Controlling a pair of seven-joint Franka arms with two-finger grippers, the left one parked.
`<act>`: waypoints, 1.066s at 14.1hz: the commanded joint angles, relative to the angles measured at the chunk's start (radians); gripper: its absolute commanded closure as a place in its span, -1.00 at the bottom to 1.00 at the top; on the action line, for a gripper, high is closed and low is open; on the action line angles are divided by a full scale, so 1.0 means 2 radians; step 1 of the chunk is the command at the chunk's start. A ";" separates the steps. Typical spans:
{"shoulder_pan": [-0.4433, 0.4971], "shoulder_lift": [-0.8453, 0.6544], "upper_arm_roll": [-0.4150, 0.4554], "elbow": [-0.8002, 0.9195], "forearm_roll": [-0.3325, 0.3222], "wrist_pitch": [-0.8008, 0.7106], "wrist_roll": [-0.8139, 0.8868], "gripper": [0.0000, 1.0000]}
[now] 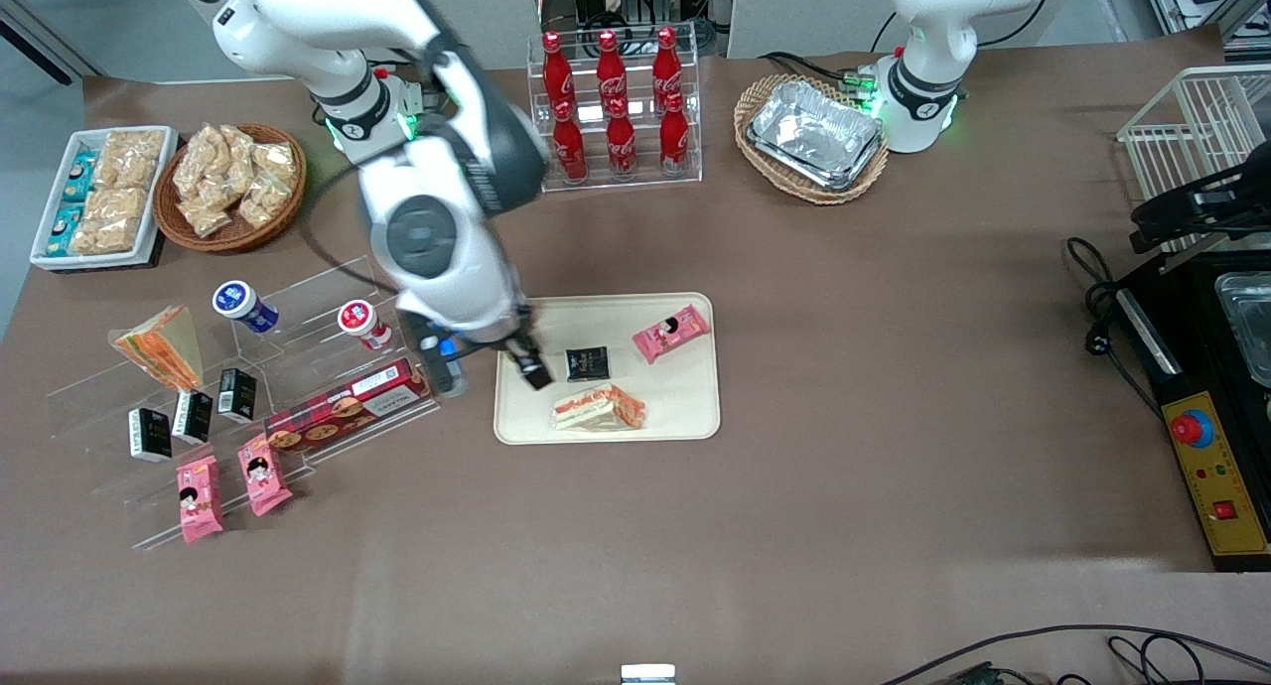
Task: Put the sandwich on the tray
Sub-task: 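Open the right gripper and withdraw it back toward the rack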
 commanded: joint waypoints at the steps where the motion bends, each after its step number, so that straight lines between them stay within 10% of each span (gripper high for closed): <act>1: -0.060 -0.052 0.003 -0.013 -0.006 -0.063 -0.153 -1.00; 7: -0.110 -0.107 0.004 -0.019 -0.088 -0.094 -0.316 -1.00; 10: -0.123 -0.128 0.009 -0.025 -0.178 -0.109 -0.404 -1.00; 15: -0.234 -0.148 0.077 -0.029 -0.177 -0.109 -0.524 -1.00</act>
